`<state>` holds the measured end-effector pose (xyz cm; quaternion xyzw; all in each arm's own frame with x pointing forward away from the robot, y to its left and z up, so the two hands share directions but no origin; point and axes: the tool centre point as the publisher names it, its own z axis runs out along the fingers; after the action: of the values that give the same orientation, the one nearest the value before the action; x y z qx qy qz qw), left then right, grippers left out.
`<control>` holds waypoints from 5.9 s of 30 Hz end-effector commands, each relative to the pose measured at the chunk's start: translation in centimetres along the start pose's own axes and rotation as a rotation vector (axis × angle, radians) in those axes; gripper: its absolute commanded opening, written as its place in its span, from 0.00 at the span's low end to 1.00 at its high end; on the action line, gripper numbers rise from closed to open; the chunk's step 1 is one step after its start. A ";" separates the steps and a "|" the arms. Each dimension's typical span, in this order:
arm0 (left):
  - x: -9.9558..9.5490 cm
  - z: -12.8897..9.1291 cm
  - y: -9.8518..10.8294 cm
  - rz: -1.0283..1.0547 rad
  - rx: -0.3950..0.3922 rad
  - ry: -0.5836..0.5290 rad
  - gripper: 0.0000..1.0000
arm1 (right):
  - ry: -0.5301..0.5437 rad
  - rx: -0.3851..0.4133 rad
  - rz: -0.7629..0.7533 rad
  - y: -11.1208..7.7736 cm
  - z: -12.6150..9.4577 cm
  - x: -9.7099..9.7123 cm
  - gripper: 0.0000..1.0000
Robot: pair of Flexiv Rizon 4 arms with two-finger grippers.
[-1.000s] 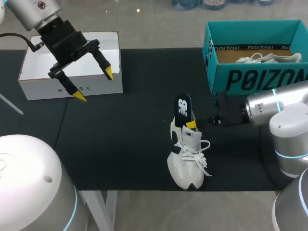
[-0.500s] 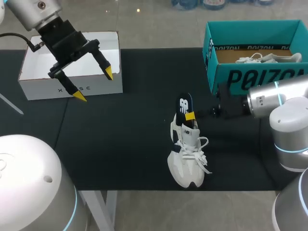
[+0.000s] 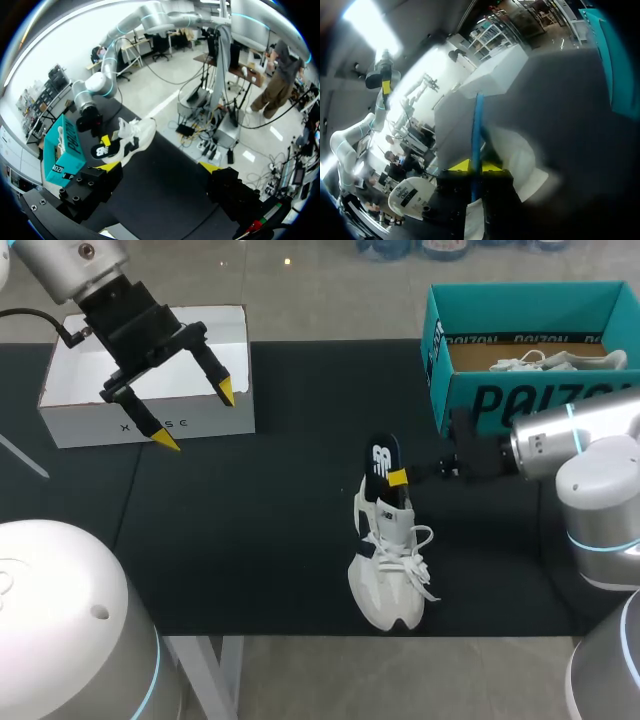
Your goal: Take the shoe out of the shoebox, open the shoe tongue, remove and reinsert the insole, then place the shoe into the shoebox
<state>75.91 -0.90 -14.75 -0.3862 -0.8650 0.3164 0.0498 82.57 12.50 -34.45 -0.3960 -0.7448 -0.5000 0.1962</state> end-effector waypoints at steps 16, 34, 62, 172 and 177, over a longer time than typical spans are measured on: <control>0.0 0.0 0.0 0.000 -0.002 0.003 1.00 | 0.030 0.024 0.049 -4.1 1.3 1.0 0.00; 0.0 0.0 0.0 0.000 -0.002 0.003 1.00 | -0.002 0.004 0.021 -0.5 0.7 0.4 0.35; 0.0 0.0 0.0 0.000 -0.002 0.003 1.00 | 0.004 -0.017 0.100 -4.6 1.7 0.2 0.00; 0.0 0.0 0.0 0.000 -0.002 0.003 1.00 | -1.028 0.377 0.209 -2.4 3.1 -1.3 0.00; 0.0 0.0 0.0 0.000 -0.002 0.003 1.00 | -1.023 0.412 0.230 -3.5 3.6 -2.5 0.00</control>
<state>75.92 -0.90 -14.75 -0.3862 -0.8650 0.3164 0.0498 81.15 13.83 -38.43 -0.6208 -0.7780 -0.0661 -0.0710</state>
